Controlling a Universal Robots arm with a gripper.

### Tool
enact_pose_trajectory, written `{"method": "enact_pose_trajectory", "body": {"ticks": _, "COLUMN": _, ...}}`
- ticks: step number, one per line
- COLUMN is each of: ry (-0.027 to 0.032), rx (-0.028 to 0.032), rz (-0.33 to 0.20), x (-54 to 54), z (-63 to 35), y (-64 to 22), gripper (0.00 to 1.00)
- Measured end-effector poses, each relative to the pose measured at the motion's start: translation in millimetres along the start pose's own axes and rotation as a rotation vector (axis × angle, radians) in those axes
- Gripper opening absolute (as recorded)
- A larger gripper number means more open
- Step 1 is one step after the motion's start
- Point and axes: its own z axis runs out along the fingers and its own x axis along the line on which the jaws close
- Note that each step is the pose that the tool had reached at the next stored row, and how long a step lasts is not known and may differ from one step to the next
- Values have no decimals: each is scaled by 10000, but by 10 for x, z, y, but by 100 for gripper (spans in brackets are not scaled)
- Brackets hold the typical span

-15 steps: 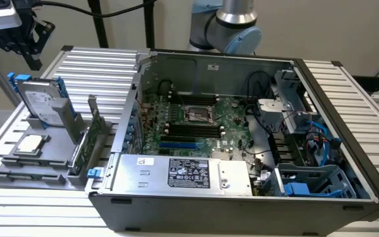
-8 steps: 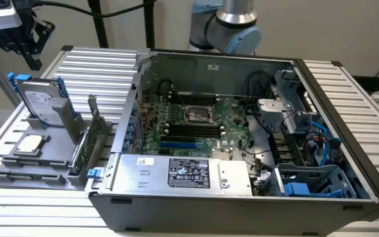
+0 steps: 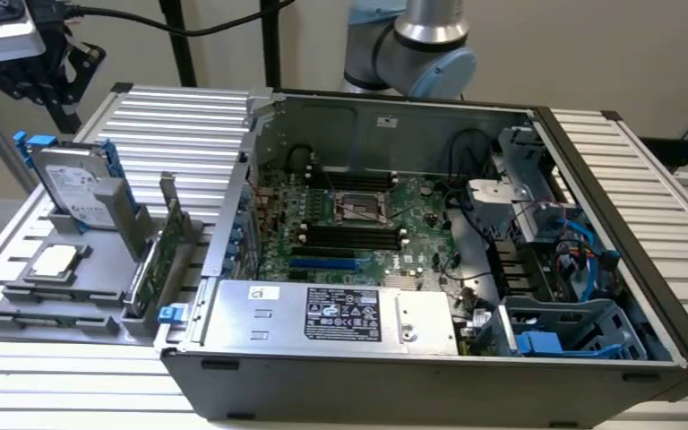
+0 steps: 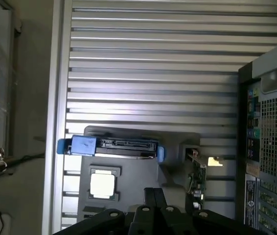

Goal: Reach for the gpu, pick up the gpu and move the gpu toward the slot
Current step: 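Reach for the gpu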

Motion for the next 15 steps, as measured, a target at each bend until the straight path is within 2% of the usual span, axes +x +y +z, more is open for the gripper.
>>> {"method": "enact_pose_trajectory", "body": {"ticks": 8, "ry": 15, "rx": 0, "rz": 1, "x": -216, "z": 8, "y": -245, "gripper": 11}}
{"method": "enact_pose_trajectory", "body": {"ticks": 15, "ry": 20, "rx": -2, "rz": 0, "x": -427, "z": 47, "y": -415, "gripper": 11}}
